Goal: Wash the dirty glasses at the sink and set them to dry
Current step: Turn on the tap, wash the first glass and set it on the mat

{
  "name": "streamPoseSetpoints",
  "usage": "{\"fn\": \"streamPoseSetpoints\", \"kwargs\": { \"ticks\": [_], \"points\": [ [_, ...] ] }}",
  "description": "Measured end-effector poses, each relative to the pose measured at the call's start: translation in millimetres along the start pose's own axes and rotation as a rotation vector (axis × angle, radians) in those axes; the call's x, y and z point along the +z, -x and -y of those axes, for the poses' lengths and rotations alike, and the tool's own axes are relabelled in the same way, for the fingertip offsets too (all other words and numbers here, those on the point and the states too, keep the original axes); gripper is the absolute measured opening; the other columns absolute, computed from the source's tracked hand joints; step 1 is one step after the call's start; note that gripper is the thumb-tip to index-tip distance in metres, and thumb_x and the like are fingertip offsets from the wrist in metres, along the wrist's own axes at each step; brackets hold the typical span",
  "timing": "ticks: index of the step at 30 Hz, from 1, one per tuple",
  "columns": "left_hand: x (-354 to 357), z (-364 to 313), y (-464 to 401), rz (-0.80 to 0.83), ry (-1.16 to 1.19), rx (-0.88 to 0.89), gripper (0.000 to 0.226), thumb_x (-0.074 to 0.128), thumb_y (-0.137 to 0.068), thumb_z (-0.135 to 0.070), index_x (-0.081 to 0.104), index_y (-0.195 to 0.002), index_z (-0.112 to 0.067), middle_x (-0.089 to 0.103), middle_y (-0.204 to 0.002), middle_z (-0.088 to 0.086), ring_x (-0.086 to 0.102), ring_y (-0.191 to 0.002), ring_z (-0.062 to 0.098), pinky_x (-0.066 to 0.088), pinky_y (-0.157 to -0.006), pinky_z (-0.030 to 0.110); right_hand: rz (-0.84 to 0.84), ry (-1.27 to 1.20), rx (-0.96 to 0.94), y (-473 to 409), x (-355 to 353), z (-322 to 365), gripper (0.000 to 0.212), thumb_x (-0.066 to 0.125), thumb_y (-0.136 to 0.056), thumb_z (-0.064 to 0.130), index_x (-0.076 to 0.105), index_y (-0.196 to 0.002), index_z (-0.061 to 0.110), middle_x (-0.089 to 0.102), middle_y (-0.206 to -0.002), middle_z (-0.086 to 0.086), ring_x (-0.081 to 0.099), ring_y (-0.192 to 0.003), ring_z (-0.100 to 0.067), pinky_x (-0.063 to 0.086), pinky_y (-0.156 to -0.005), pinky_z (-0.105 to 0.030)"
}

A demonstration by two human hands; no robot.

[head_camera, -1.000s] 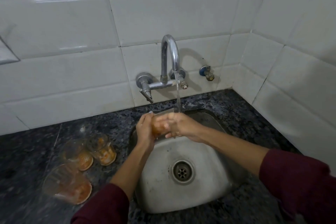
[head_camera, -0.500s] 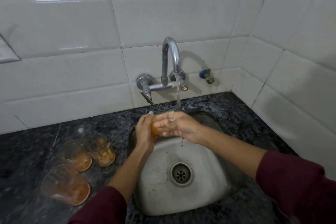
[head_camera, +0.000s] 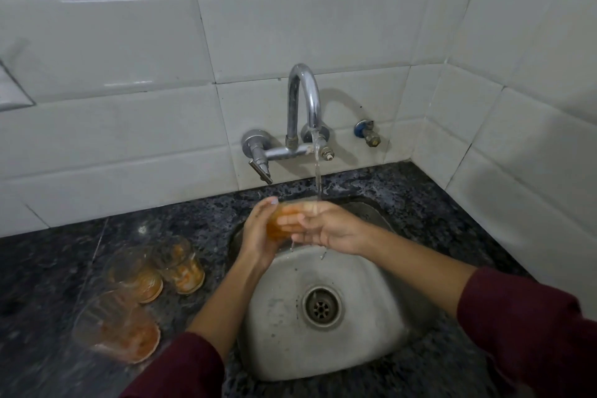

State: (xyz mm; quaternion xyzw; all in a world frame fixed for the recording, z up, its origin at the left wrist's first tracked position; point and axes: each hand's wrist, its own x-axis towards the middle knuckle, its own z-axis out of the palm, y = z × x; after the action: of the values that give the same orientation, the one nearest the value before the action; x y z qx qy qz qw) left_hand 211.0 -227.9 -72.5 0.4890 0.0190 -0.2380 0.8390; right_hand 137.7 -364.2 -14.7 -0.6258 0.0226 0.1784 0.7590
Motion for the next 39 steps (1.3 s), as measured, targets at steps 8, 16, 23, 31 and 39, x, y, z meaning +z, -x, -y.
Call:
{"fn": "streamPoseSetpoints", "kwargs": {
  "ticks": [8, 16, 23, 31, 39],
  "points": [
    [5, 4, -2, -0.151, 0.008, -0.123, 0.016, 0.068, -0.081, -0.018, 0.064, -0.096, -0.013, 0.066, -0.085, 0.013, 0.065, -0.073, 0.028, 0.055, -0.069, 0.042, -0.015, 1.424, -0.272, 4, -4, -28, 0.046, 0.050, -0.087, -0.001, 0.050, -0.131, 0.014, 0.054, -0.136, -0.008, 0.050, -0.124, -0.022, 0.040, -0.100, -0.031],
    [5, 2, 1, -0.015, 0.011, -0.096, 0.017, 0.057, -0.090, -0.032, 0.061, -0.090, -0.016, 0.067, -0.083, 0.008, 0.066, -0.068, 0.022, 0.053, -0.056, 0.032, -0.002, 0.542, -0.023, -4, -3, -7, 0.048, 0.049, -0.089, -0.005, 0.049, -0.133, 0.012, 0.053, -0.137, -0.009, 0.052, -0.123, -0.020, 0.051, -0.091, -0.029],
    [8, 0, 3, -0.104, 0.032, -0.103, 0.008, 0.064, -0.084, -0.023, 0.064, -0.081, -0.016, 0.065, -0.075, 0.007, 0.063, -0.064, 0.021, 0.052, -0.057, 0.029, -0.090, 1.201, -0.288, 0, 6, -34, 0.055, 0.050, -0.088, 0.000, 0.043, -0.138, 0.021, 0.047, -0.143, -0.006, 0.048, -0.126, -0.025, 0.046, -0.100, -0.037],
    [4, -7, 0, -0.083, 0.019, -0.358, 0.031, 0.056, -0.091, -0.034, 0.062, -0.107, -0.007, 0.068, -0.099, 0.016, 0.066, -0.084, 0.029, 0.058, -0.060, 0.042, -0.123, 1.297, -0.357, -3, -17, -34, 0.036, 0.058, -0.084, 0.001, 0.063, -0.117, 0.014, 0.065, -0.119, -0.009, 0.061, -0.107, -0.021, 0.048, -0.093, -0.026],
    [-31, 16, 12, 0.116, -0.682, -0.420, 0.043, 0.052, -0.093, -0.047, 0.071, -0.095, -0.009, 0.070, -0.090, 0.015, 0.066, -0.073, 0.023, 0.054, -0.063, 0.034, 0.054, 0.277, 0.024, 12, -25, -44, 0.026, 0.059, -0.080, -0.008, 0.067, -0.092, 0.014, 0.074, -0.083, -0.001, 0.065, -0.073, -0.005, 0.046, -0.056, -0.015]
  ]
}}
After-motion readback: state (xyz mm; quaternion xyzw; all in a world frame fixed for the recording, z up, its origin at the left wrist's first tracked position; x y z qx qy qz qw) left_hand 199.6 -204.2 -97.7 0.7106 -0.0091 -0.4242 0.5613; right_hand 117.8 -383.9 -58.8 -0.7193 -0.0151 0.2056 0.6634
